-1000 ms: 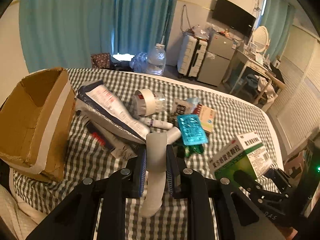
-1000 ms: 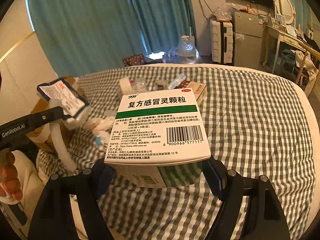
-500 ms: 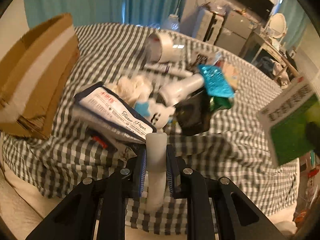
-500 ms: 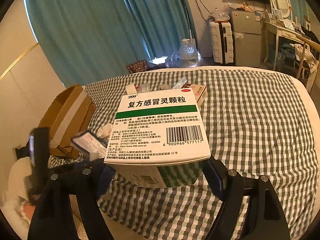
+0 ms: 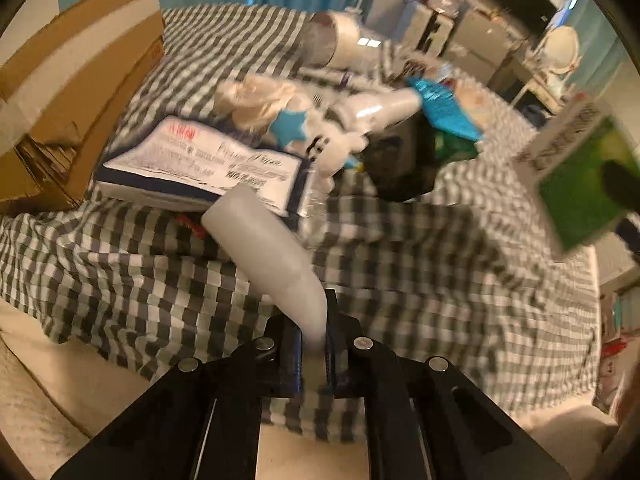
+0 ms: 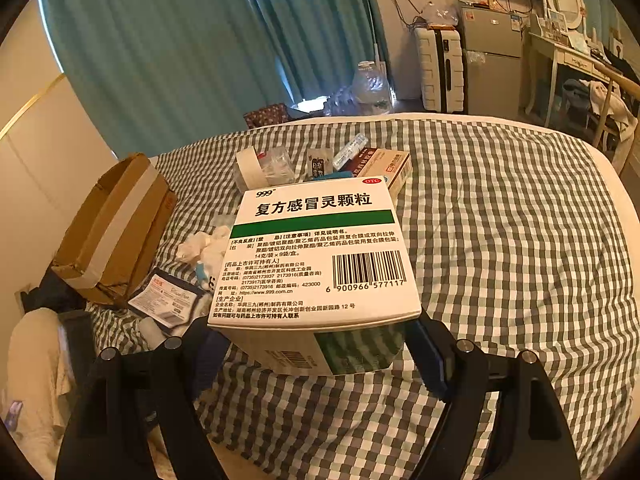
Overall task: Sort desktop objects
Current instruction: 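Carry the bottle and medicine box to the cardboard box and release both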
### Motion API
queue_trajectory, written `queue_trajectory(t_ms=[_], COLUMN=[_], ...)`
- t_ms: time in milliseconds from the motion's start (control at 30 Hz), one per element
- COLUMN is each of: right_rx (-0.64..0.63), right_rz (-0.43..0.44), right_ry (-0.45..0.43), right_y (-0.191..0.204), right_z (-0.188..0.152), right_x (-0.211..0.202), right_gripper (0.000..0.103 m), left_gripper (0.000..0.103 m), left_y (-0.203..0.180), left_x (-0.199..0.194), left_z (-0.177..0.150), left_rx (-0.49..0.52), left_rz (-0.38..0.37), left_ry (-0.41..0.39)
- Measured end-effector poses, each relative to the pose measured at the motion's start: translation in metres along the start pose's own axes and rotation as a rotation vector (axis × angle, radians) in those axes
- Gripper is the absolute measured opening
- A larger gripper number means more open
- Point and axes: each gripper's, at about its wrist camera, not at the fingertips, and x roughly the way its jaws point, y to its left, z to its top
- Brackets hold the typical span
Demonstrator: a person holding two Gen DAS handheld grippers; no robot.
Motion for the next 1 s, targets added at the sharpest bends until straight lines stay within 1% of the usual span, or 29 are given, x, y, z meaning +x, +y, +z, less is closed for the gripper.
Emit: queue_trajectory(t_ms=[100,167,233,300,367,433,500,567,600,633,667,733,800,867,933,1000], right_rx=[-0.020,-0.039,-0.062,-0.071,-0.082,-0.120,-0.164,-0.194,-0.202,-0.208,-0.223,-0.256,-0.300,-0.321,-0.303,-0.274], right_rz=[-0.008,-0.005,0.010,0.037,0.082,0.125,0.172,0.254,0.307,0.334,0.383,0.435,0.463,0.464,0.470,0.484], right_ry=[-0.002,-0.007,-0.015,-0.018,-0.035,-0.060,-0.083,-0.098,-0.099,-0.097,-0.089,-0.081,-0.067,-0.046,-0.013,0.018], right_y=[0.005,0.011,0.020,0.030,0.047,0.073,0.102,0.135,0.156,0.169,0.192,0.229,0.273,0.301,0.327,0.342], right_z=[-0.001,-0.002,-0.003,-0.002,0.004,0.015,0.028,0.044,0.054,0.059,0.068,0.078,0.085,0.092,0.100,0.107], right_x=[-0.003,-0.009,-0.017,-0.024,-0.034,-0.044,-0.054,-0.060,-0.060,-0.058,-0.054,-0.045,-0.026,-0.004,0.024,0.045], right_gripper=[0.079,0.079,0.079,0.079,0.079,0.079,0.079,0.079,0.079,0.079,0.079,0.079,0.079,0.079,0.079,0.079], left_gripper=[0.008,0.008,0.008,0.008,0.008,0.008,0.008,0.008,0.008,0.008,0.008,0.008,0.008,0.008,0.008,0.008], left_y=[-0.005,-0.003,0.000,0.003,0.008,0.018,0.035,0.060,0.077,0.096,0.111,0.145,0.176,0.204,0.224,0.239], left_x=[-0.028,-0.051,-0.072,-0.092,-0.112,-0.130,-0.150,-0.168,-0.177,-0.185,-0.191,-0.198,-0.196,-0.188,-0.176,-0.163], left_z=[0.006,0.014,0.022,0.031,0.044,0.059,0.075,0.091,0.099,0.107,0.114,0.127,0.136,0.142,0.144,0.147], left_rx=[0.030,0.027,0.019,0.028,0.053,0.081,0.082,0.058,0.038,0.018,0.000,-0.017,-0.033,-0.054,-0.067,-0.079], left_rz=[-0.001,-0.022,-0.043,-0.044,-0.026,0.018,0.048,0.057,0.061,0.065,0.081,0.140,0.193,0.207,0.223,0.221], left_ry=[-0.068,-0.122,-0.171,-0.209,-0.237,-0.260,-0.293,-0.321,-0.339,-0.353,-0.365,-0.374,-0.360,-0.336,-0.317,-0.297])
